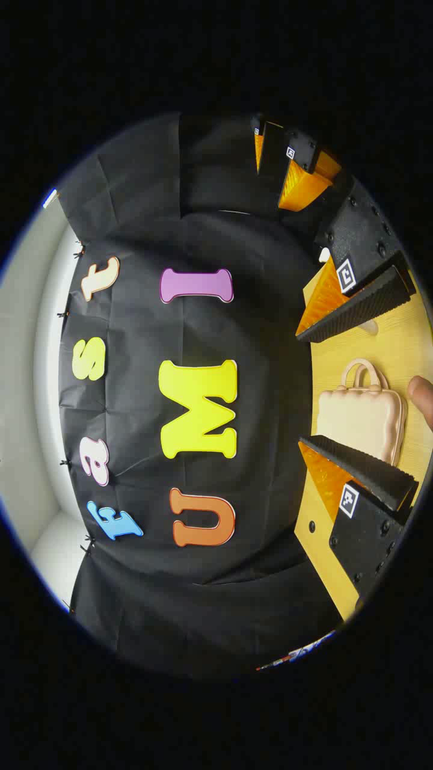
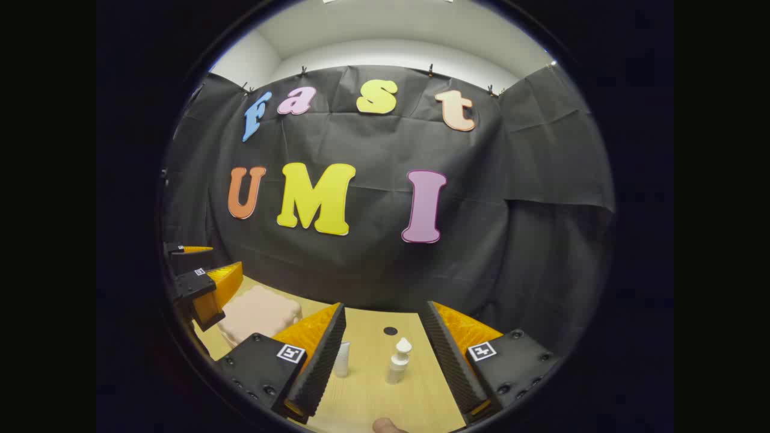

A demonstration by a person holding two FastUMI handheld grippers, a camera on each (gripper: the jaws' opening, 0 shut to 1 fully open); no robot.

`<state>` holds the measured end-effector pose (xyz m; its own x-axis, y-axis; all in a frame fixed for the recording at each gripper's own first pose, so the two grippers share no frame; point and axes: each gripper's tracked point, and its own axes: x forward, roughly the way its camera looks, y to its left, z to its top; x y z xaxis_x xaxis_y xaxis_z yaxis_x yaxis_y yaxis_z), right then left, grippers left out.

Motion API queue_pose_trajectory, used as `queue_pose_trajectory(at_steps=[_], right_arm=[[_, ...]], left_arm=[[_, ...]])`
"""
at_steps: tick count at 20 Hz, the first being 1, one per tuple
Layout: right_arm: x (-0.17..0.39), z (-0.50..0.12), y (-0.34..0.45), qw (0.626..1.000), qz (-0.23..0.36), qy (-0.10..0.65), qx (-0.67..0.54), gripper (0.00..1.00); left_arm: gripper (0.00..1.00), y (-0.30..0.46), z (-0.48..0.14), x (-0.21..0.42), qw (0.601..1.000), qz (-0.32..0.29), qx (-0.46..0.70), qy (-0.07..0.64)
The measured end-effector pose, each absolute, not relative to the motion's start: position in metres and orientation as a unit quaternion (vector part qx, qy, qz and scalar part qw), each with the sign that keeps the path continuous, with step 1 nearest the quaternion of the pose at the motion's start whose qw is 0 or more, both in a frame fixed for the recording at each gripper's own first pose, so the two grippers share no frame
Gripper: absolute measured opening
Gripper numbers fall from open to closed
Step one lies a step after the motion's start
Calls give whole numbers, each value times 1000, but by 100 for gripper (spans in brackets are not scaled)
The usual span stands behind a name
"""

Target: First open the suitcase, pack the skin care products into it, and then close the suitcase.

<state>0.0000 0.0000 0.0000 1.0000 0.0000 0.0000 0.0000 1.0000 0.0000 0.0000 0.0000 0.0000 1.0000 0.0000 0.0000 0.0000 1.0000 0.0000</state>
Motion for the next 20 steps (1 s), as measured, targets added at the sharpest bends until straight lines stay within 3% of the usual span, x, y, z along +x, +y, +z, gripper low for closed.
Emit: queue_pose_trajectory(at_steps=[20], right_arm=[[24,-9,-28,1000,-5,9,-4,79]], left_arm=[[99,-20,-16,17,1000,1,19,11]])
